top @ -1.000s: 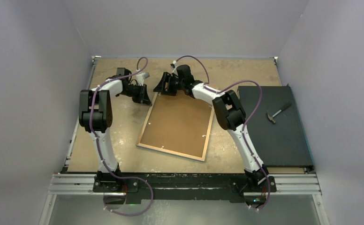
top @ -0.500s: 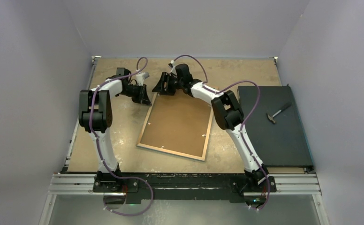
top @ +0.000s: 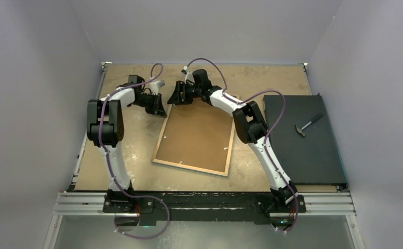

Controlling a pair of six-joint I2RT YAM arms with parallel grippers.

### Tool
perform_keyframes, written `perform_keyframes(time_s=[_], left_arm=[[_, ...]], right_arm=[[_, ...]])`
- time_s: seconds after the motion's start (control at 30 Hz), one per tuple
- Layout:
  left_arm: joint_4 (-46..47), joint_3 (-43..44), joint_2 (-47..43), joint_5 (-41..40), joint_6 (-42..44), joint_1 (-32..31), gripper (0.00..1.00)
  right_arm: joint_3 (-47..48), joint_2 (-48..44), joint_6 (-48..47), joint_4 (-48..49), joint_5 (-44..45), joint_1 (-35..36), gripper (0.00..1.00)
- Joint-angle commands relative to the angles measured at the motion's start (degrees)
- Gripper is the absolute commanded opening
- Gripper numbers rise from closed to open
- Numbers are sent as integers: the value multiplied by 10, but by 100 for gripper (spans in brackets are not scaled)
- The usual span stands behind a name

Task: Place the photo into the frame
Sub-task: Install the photo frame at the center of the board.

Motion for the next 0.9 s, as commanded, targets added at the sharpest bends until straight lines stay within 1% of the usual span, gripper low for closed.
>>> perform_keyframes(time_s=[0.0, 0.13, 0.2, 0.27, 0.33, 0.4, 0.53, 0.63, 0.77, 0.87], left_arm=[[-24, -17, -6, -8, 28, -14, 5], [-49, -20, -23, 6, 37, -8, 5], [-77, -10, -34, 11, 51, 2, 8], [-111, 8, -47, 11, 73, 24, 13], [-147, 26, -55, 4, 102, 46, 18], [-175, 30, -63, -14, 134, 58, 20], [-174, -28, -99, -50, 178, 57, 21], [-145, -82, -127, -95, 190, 27, 19], [-103, -135, -144, -152, 189, -27, 17], [-97, -149, -147, -165, 192, -38, 16]], right_arm=[[25, 15, -19, -25, -57, 44, 63], [87, 28, -14, -46, -68, 54, 67], [67, -5, -18, -55, -42, 51, 73], [-2, -75, -18, -35, 23, 38, 83], [-100, -160, -7, 5, 72, 12, 93], [-180, -241, 3, 19, 133, -18, 98], [-313, -358, 22, -14, 253, -93, 99], [-400, -410, 36, -40, 313, -145, 99], [-483, -437, 43, -46, 368, -168, 99], [-513, -435, 45, -40, 376, -172, 99]])
